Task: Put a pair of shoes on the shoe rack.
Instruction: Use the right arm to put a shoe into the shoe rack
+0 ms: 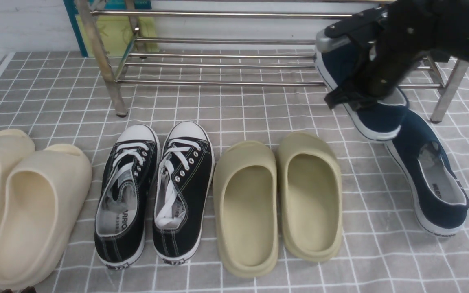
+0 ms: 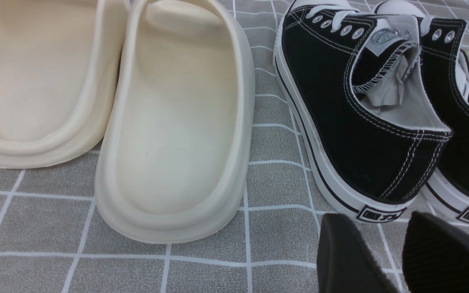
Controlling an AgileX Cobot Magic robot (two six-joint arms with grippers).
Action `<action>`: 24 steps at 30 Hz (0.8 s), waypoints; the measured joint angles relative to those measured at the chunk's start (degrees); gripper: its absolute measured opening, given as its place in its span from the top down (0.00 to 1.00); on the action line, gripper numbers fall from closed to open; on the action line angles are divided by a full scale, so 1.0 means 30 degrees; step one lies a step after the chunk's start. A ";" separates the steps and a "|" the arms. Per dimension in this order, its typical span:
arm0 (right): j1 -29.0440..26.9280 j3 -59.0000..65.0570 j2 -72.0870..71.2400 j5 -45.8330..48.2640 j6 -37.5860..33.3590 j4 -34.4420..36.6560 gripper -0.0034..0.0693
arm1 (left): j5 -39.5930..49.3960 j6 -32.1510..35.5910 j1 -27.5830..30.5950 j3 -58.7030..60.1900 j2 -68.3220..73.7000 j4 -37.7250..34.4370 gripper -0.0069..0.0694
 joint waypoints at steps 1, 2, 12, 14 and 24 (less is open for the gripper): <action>0.0000 -0.0162 0.0125 0.0000 0.0000 -0.0008 0.89 | 0.0000 0.0000 0.0000 0.0000 0.0000 0.0000 0.60; -0.0332 -0.1723 0.1117 0.0018 0.0000 0.0090 0.89 | 0.0000 0.0000 0.0000 0.0000 0.0000 0.0000 0.60; -0.1523 -0.9119 0.5534 0.0361 -0.0009 0.1962 0.83 | 0.0000 0.0000 0.0000 0.0000 0.0000 0.0000 0.60; -0.1523 -0.9496 0.5778 0.0525 -0.0024 0.1977 0.74 | 0.0000 0.0000 0.0000 0.0000 0.0000 0.0000 0.60; -0.1523 -0.9812 0.3615 0.2711 -0.0084 0.2771 0.06 | 0.0000 0.0000 0.0000 0.0000 0.0000 0.0000 0.60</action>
